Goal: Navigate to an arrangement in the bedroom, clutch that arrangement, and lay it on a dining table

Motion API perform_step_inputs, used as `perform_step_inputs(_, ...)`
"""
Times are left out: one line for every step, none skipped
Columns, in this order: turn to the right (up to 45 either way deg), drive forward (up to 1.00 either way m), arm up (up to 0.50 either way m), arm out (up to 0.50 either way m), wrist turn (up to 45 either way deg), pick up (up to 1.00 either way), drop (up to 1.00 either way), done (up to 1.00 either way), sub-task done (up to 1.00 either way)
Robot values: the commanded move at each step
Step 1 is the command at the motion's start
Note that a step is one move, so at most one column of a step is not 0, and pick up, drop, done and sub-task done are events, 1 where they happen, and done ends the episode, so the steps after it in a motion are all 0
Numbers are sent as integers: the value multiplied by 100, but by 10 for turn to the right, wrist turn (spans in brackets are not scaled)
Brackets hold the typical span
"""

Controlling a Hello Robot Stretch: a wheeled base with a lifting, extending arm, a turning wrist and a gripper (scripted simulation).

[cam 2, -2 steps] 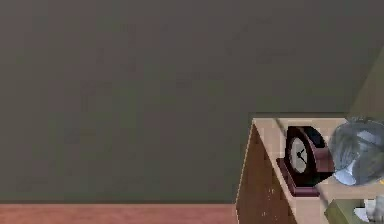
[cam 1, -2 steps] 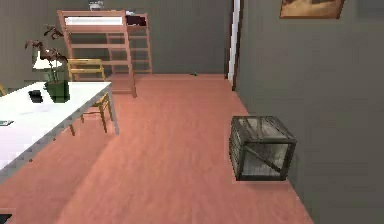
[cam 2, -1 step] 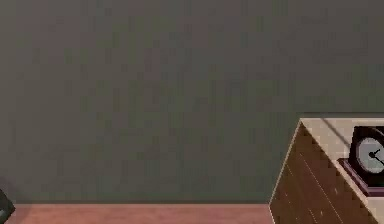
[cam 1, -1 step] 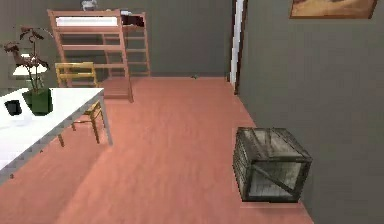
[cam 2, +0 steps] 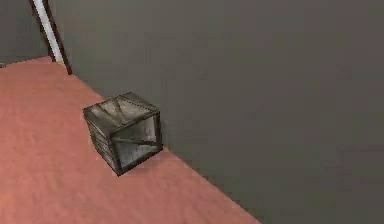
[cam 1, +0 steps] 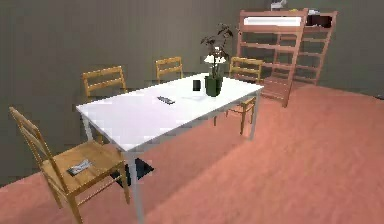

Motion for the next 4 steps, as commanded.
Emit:
perform_step_inputs(-360, 0, 0, 0, 0, 0, 0, 0, 0)
perform_step_inputs(0, 45, 0, 0, 0, 0, 0, 0, 0)
perform_step_inputs(-450, 0, 0, 0, 0, 0, 0, 0, 0)
perform_step_inputs(-360, 0, 0, 0, 0, 0, 0, 0, 0)
